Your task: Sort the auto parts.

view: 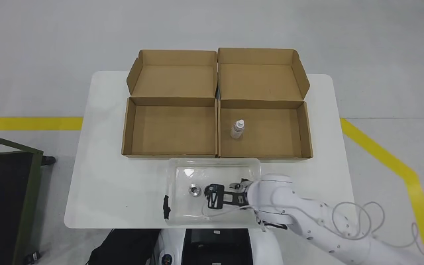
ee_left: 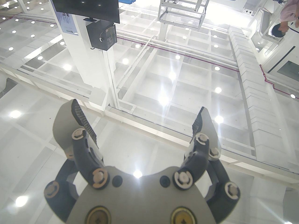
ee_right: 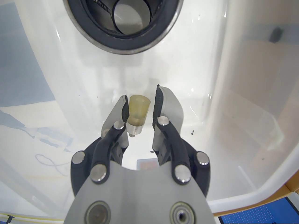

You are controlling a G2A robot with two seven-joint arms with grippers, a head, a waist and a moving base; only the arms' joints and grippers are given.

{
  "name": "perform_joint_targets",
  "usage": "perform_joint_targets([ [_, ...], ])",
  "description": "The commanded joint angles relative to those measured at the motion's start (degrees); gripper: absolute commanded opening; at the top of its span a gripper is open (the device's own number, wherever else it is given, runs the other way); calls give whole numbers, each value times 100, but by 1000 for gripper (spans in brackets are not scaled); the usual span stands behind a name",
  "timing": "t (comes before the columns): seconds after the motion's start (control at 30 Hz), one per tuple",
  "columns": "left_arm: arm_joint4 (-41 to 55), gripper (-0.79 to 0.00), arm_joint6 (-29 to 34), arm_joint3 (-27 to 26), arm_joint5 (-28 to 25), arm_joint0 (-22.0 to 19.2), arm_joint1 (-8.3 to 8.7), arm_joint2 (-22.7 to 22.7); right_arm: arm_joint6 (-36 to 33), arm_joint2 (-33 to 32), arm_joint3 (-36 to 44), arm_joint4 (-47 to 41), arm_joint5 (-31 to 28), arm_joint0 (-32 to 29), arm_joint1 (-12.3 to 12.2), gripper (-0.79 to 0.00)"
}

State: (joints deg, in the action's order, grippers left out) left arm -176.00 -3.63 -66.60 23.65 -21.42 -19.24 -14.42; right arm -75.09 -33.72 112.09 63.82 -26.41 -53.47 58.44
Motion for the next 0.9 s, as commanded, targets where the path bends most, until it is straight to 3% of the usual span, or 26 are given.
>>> perform_joint_targets([
  [0.0, 0, 0, 0, 0, 0, 0, 0, 0, -47, -19, 18, 10, 22, -22, -1, -557],
  [0.5, 0, 0, 0, 0, 0, 0, 0, 0, -371, -133, 102, -54, 124, -242, -16, -533],
  [0.67, 0, 0, 0, 0, 0, 0, 0, 0, -328, -121, -26, -81, 92, -229, 11, -640],
  [0.73, 0, 0, 0, 0, 0, 0, 0, 0, -319, -121, -46, -79, 97, -219, 22, -776],
  [0.87, 0, 0, 0, 0, 0, 0, 0, 0, -339, -158, 49, -58, 112, -197, 33, -785],
])
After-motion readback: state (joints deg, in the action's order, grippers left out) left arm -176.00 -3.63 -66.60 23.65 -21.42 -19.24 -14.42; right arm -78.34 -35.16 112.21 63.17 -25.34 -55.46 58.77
